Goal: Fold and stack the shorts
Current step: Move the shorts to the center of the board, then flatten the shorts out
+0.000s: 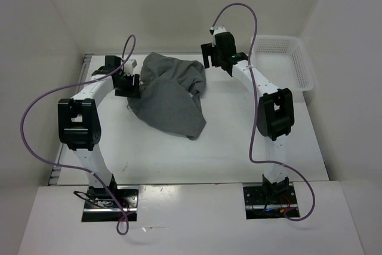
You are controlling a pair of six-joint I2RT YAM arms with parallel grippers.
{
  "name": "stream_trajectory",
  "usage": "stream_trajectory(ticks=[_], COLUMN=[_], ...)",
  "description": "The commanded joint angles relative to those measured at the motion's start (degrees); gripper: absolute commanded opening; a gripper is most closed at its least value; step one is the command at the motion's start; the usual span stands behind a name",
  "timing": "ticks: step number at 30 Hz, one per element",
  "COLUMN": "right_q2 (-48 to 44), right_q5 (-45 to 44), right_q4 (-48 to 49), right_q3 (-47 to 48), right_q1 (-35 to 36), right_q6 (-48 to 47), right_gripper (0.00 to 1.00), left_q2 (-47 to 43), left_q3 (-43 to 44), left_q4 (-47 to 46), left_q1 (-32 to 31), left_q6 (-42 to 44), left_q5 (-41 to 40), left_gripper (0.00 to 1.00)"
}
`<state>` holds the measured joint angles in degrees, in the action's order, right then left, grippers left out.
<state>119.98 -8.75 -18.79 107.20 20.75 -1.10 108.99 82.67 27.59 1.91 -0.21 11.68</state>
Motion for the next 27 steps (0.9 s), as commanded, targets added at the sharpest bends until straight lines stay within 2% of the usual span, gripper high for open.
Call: stream_trajectory(ticks=[1,3,5,6,9,13,16,19,22,27], right_q2=[-8.41,-12.82,-19.48,-21.18,-24.53,-25.15,-25.15,-24.37,-22.78,-19.88], right_q5=[2.15,8.44,15.22,20.56,28.06,32.83,34.41,37.14,37.14,31.88], right_q4=[-2.29,-4.49,-7.21,-7.23,-7.76,-6.53,-4.43,-0.91,1.72,4.98], right_q3=[-2.94,-11.07,-18.39,-25.65,-35.88,-40.92,-45.31,-48.92,-49.63,-49.01], right_q1=[0.52,0.52,0.52,1.39,2.54,5.08,8.42,8.95,11.22,14.05], right_q6=[1.27,2.93,5.05,7.41,12.07,13.41,14.02,18.93,19.56,21.92], right_gripper=[0.90,0.89,0.88,0.88,0.83,0.80,0.80,0.80,0.80,0.80], left_q2=[-6.22,-9.04,-9.76,-10.46,-8.54,-5.37,-1.69,3.32,7.02,9.13], left_q3=[-4.78,-6.29,-7.35,-8.05,-6.40,-1.65,3.62,7.06,8.37,7.85], left_q4=[1.85,2.46,2.46,1.77,0.53,-0.69,-1.31,-2.45,-3.07,-5.53], left_q1=[-0.16,0.54,1.16,1.16,1.78,2.31,2.31,2.31,2.31,1.78], left_q6=[0.21,0.21,0.21,0.21,0.21,0.21,0.21,0.21,0.21,0.21], left_q5=[3.61,2.56,1.42,-0.50,-5.42,-6.67,-5.62,-4.91,-2.47,0.26], left_gripper=[0.70,0.78,0.79,0.81,0.82,0.82,0.88,0.90,0.95,0.99])
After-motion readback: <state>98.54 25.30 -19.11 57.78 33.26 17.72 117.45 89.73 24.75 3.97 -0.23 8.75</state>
